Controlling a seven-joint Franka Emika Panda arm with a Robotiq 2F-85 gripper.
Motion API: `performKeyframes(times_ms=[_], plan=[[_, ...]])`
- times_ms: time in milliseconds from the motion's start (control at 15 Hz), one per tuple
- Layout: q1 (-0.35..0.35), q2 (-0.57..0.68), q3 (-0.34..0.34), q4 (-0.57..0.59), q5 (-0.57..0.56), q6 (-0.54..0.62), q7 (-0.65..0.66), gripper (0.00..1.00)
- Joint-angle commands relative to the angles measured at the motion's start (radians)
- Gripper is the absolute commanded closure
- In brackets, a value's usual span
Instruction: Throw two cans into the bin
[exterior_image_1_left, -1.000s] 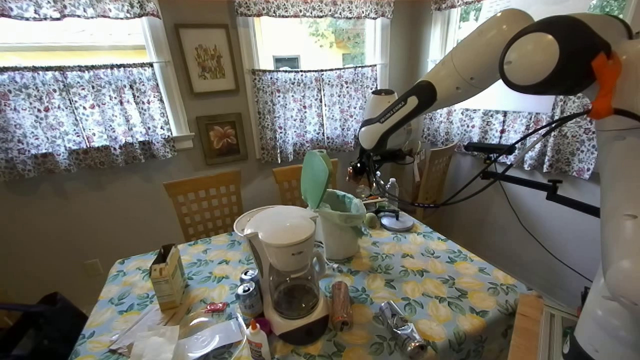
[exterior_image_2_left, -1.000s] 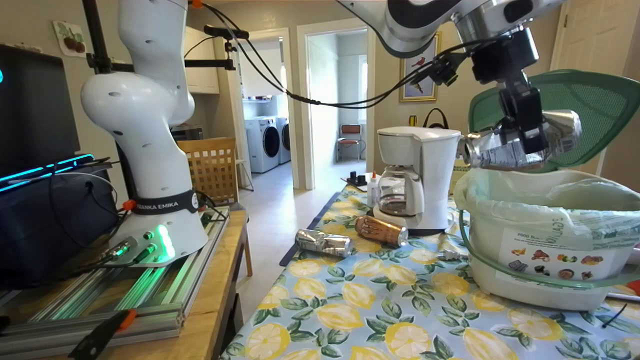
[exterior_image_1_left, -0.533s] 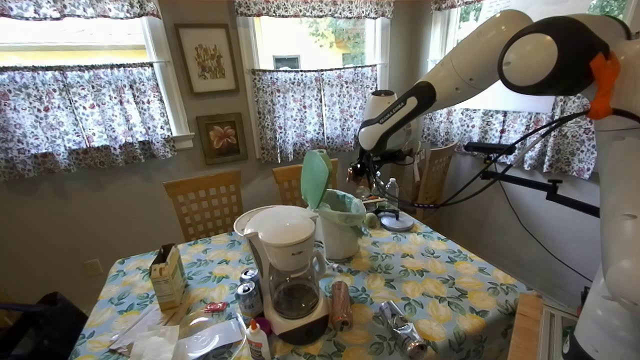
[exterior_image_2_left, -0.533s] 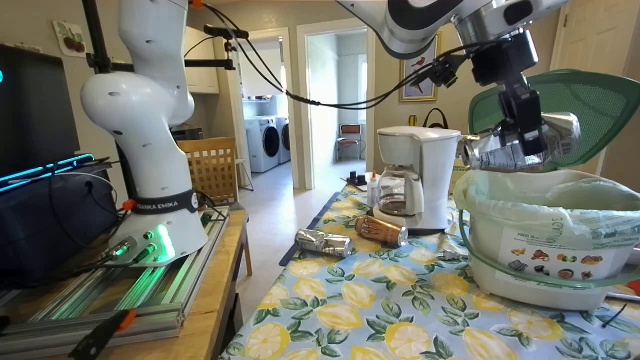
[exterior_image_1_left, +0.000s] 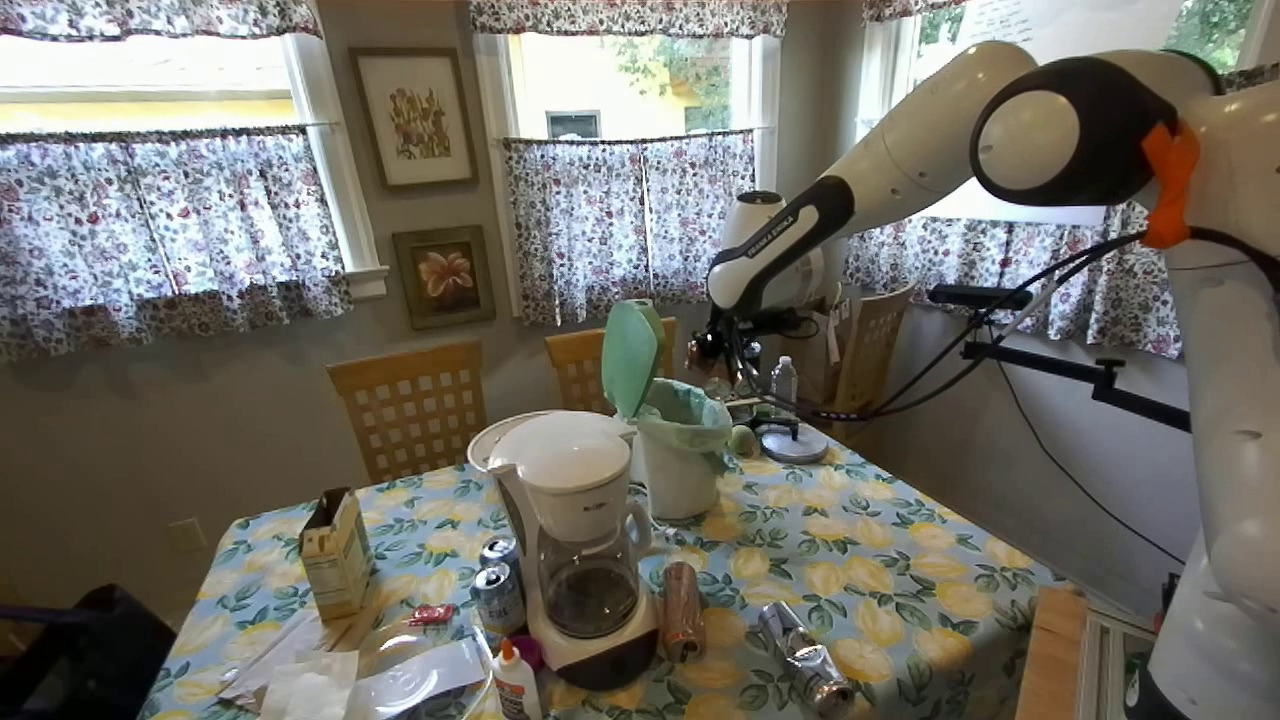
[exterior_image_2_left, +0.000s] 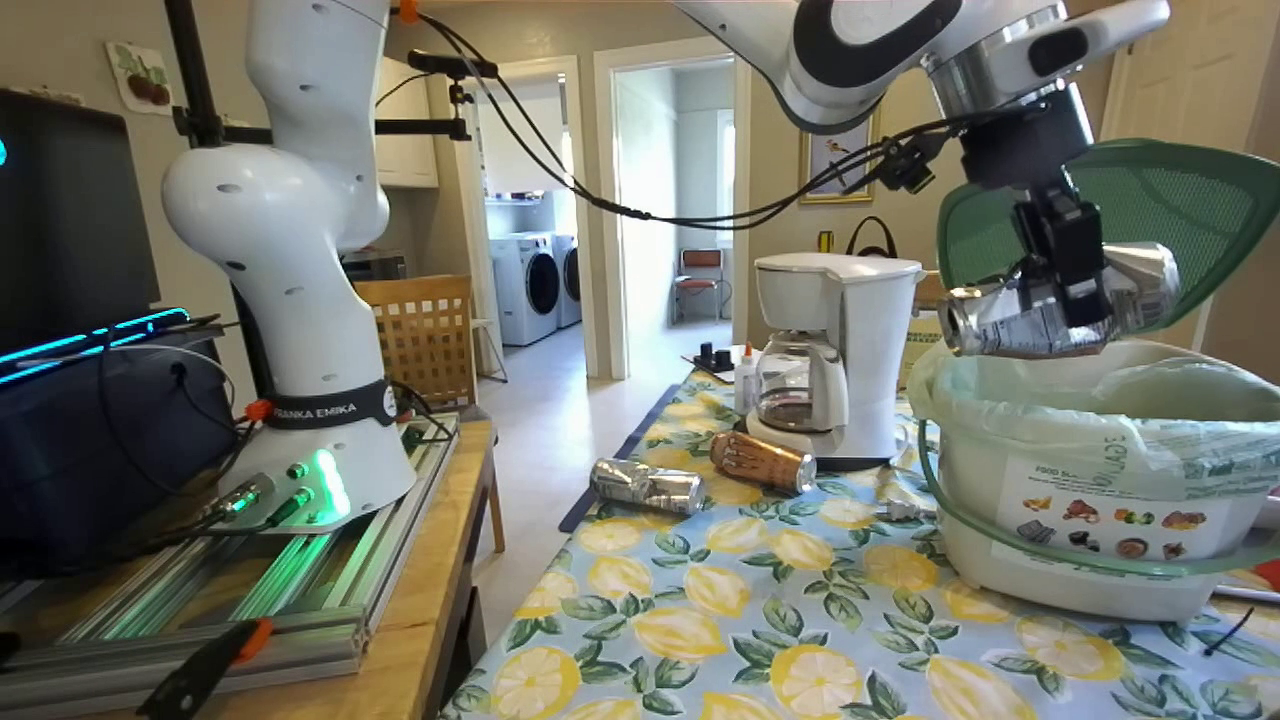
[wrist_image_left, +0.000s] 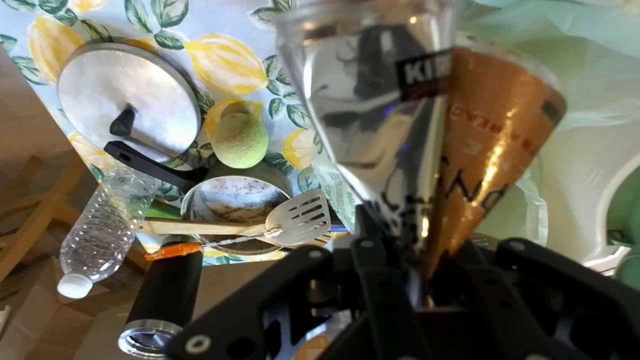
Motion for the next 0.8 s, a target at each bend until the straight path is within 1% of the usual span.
performKeyframes(times_ms=[0, 333, 733], plan=[[-0.025, 0.056, 0.034, 0.064, 0.083, 0.032, -0.082, 0.96], [-0.038, 0.112, 0.068, 0.102, 0.14, 0.083, -0.142, 0.96], [-0.049, 0.176, 0.095, 0.161, 0.169, 0.113, -0.159, 0.96]])
